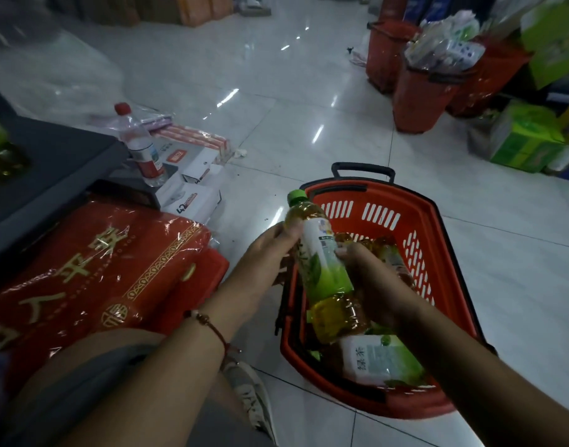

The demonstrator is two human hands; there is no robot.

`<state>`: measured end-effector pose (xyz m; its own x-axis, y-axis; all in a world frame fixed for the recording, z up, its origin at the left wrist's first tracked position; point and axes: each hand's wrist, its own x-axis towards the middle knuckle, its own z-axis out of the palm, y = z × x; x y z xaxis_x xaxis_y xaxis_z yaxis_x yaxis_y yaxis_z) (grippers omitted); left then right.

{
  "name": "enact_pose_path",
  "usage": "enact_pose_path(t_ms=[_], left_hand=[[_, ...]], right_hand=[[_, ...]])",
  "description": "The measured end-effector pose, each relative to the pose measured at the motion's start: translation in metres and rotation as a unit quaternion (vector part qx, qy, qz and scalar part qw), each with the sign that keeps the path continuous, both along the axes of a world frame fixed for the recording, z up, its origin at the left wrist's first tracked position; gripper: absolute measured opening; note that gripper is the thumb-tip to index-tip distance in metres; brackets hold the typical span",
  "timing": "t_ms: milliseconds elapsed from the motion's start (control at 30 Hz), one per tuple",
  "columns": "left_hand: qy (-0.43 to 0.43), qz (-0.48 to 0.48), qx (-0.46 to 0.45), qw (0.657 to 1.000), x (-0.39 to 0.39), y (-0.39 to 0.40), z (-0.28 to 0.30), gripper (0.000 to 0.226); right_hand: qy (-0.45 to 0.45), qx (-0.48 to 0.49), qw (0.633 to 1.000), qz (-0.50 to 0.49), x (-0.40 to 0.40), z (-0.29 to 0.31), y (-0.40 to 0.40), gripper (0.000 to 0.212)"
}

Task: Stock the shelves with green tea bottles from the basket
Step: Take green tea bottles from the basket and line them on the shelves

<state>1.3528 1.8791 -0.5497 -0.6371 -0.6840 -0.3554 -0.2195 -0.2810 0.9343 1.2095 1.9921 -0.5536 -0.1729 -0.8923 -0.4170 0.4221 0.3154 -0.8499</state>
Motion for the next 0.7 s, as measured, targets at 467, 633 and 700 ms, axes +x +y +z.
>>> enact_pose_path(t_ms=[467, 633, 700], left_hand=[[0.054, 0.315, -0.143, 0.937, 0.117, -0.004, 0.070, 0.067], [0.052, 0.344, -0.176, 0.921, 0.190, -0.019, 0.101, 0.055], [0.039, 0.320, -0.177, 0.930, 0.227, -0.017, 0.110, 0.060]], right_hand=[[0.294, -0.104, 0.938, 0.153, 0.150, 0.054, -0.038, 0.045], [0.309, -0.188, 0.916, 0.175, 0.208, 0.082, -0.073, 0.036], [0.321, -0.219, 0.899, 0.201, 0.230, 0.094, -0.086, 0.036]])
